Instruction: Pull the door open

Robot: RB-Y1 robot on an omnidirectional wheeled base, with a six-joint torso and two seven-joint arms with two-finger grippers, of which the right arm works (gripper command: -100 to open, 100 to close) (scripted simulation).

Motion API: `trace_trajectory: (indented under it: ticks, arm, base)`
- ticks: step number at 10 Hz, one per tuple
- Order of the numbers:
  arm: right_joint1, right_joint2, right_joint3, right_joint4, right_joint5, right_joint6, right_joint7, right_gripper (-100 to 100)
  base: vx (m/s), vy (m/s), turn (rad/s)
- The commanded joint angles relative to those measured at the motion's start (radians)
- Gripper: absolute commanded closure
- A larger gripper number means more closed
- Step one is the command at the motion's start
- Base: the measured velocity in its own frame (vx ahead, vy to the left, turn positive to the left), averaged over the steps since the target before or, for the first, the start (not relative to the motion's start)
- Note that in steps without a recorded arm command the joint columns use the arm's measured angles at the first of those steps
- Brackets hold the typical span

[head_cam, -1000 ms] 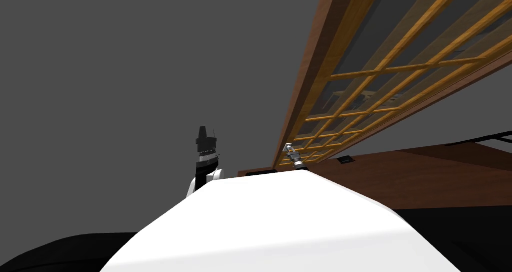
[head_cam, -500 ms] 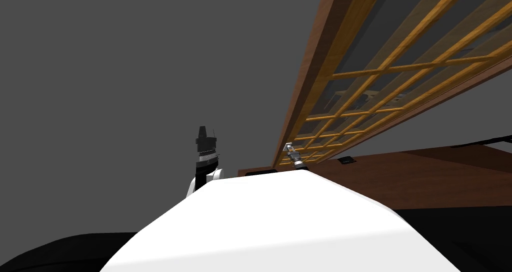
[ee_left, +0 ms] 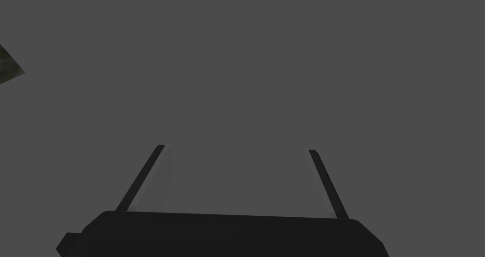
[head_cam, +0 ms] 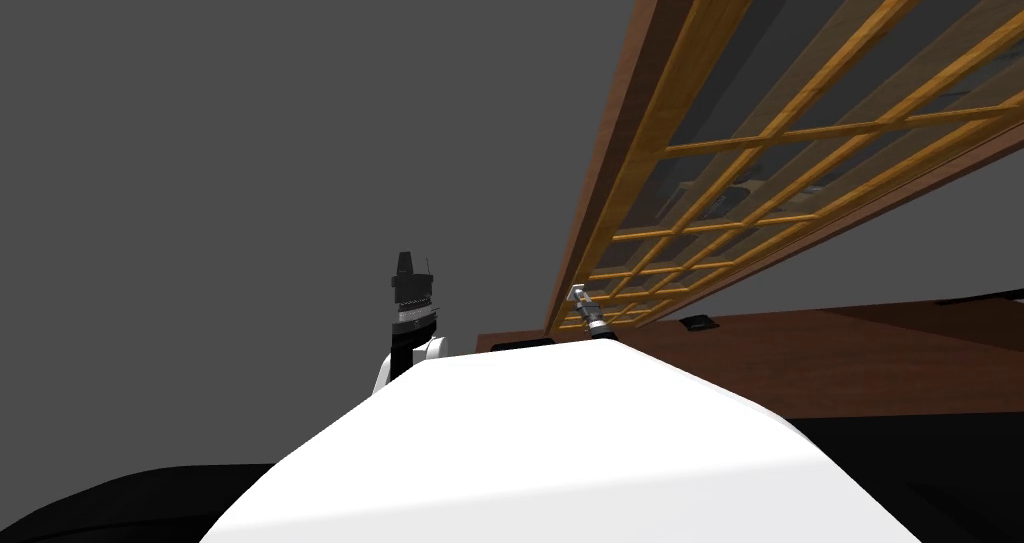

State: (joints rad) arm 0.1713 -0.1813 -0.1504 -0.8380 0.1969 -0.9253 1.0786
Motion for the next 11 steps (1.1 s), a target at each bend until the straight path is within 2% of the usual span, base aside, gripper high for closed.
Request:
trace_trajectory:
  ticks: [1, 6, 11]
  arm:
    - [-0.001, 0.000, 0.004, 0.004, -0.012, 0.000, -0.034, 100]
    - [-0.010, -0.006, 0.014, 0.013, -0.053, 0.001, -0.143, 100]
    - [-0.020, -0.014, 0.026, 0.025, -0.104, 0.001, -0.280, 100]
  base:
    - [-0.047, -0.018, 0.069]
    - [-0.046, -0.014, 0.069]
    - [-0.052, -0.020, 0.078]
